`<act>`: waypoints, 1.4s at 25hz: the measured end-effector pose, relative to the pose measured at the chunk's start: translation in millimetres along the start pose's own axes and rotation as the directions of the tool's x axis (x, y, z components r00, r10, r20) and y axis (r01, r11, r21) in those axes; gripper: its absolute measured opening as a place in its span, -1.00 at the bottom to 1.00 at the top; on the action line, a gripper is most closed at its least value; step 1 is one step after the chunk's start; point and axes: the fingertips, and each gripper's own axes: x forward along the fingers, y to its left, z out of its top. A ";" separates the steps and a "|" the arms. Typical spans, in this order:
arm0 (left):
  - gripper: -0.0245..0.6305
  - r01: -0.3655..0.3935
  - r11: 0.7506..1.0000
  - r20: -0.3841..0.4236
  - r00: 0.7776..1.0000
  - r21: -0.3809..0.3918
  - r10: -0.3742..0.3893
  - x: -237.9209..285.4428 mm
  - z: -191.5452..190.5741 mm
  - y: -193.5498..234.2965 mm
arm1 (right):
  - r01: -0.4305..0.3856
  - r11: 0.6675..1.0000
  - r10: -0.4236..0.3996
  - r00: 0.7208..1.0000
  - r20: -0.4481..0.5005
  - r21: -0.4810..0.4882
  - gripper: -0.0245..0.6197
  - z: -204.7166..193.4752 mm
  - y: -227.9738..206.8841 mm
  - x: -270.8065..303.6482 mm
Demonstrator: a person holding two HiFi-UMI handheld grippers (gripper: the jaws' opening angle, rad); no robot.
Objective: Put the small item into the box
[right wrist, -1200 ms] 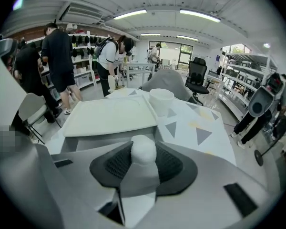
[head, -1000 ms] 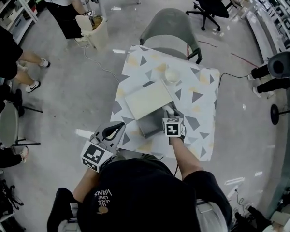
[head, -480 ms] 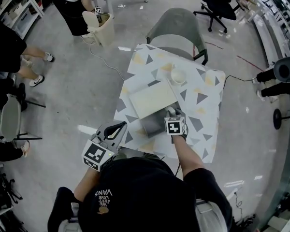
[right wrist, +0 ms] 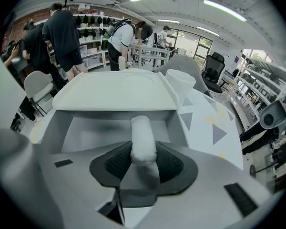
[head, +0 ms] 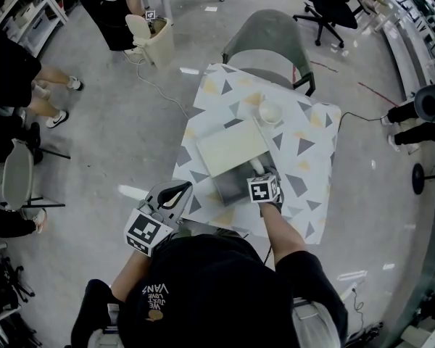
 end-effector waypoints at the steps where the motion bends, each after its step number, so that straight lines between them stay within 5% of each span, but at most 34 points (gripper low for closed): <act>1: -0.91 0.002 1.000 -0.003 1.000 0.001 -0.002 0.5 -0.4 -0.6 | 0.000 1.000 0.000 1.000 -0.014 -0.011 -0.48 -0.7 -0.2 1.8; 20: -0.91 0.017 1.000 -0.019 1.000 0.014 -0.017 -2.9 -4.4 -3.3 | 0.007 1.000 -0.008 0.993 -0.114 -0.012 -0.34 -3.9 2.2 7.7; 30: -0.91 0.052 0.998 -0.016 0.999 0.037 -0.052 -2.8 1.5 -5.2 | 0.016 0.995 -0.016 1.000 -0.003 0.102 -0.34 11.5 -4.1 -12.6; 35: -0.91 0.104 0.993 -0.010 0.995 0.051 -0.104 3.6 6.0 -9.8 | 0.043 0.983 -0.063 0.992 0.108 0.177 -0.56 29.3 -13.9 -43.8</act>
